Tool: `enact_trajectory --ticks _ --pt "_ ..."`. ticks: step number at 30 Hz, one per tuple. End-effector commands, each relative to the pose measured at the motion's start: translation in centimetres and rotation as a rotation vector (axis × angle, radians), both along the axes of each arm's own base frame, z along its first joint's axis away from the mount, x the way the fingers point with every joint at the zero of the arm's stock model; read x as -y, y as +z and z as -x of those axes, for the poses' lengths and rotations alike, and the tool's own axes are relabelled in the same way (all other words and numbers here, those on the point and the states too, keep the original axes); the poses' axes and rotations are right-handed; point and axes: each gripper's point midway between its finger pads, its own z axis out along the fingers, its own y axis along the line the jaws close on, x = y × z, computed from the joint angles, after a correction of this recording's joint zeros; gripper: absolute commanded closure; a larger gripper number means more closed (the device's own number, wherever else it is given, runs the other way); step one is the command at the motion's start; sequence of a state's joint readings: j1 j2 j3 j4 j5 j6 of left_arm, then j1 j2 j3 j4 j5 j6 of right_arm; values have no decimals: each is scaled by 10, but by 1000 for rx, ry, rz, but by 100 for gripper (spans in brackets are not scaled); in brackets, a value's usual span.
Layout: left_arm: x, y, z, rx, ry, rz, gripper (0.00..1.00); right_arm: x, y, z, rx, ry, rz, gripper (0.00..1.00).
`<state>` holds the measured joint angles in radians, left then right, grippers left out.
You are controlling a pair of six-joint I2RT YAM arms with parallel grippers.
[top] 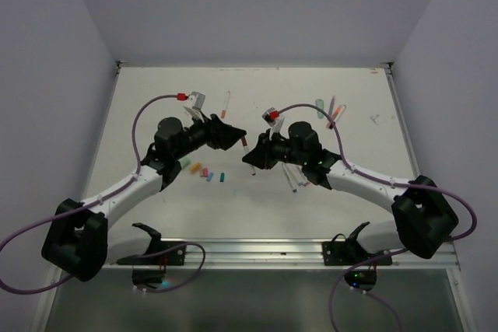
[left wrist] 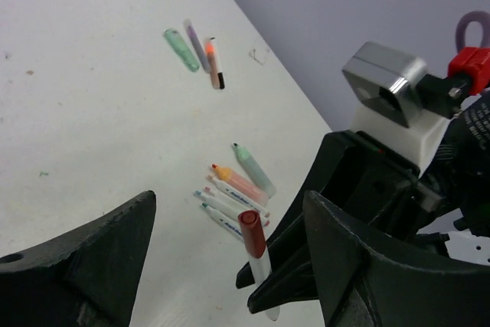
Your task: Open the pen caps
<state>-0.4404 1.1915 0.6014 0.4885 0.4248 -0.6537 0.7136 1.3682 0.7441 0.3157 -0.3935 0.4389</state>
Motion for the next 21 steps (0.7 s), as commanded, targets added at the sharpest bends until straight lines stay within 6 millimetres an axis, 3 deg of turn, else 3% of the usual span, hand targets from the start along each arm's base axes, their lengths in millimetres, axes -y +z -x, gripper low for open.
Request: enact_trajectory --ticks 1,21 --pt "15 36 3 92 -97 63 21 -4 -2 13 20 103 20 100" --pt "35 9 6 -26 -54 57 50 -10 14 0 57 62 -26 100"
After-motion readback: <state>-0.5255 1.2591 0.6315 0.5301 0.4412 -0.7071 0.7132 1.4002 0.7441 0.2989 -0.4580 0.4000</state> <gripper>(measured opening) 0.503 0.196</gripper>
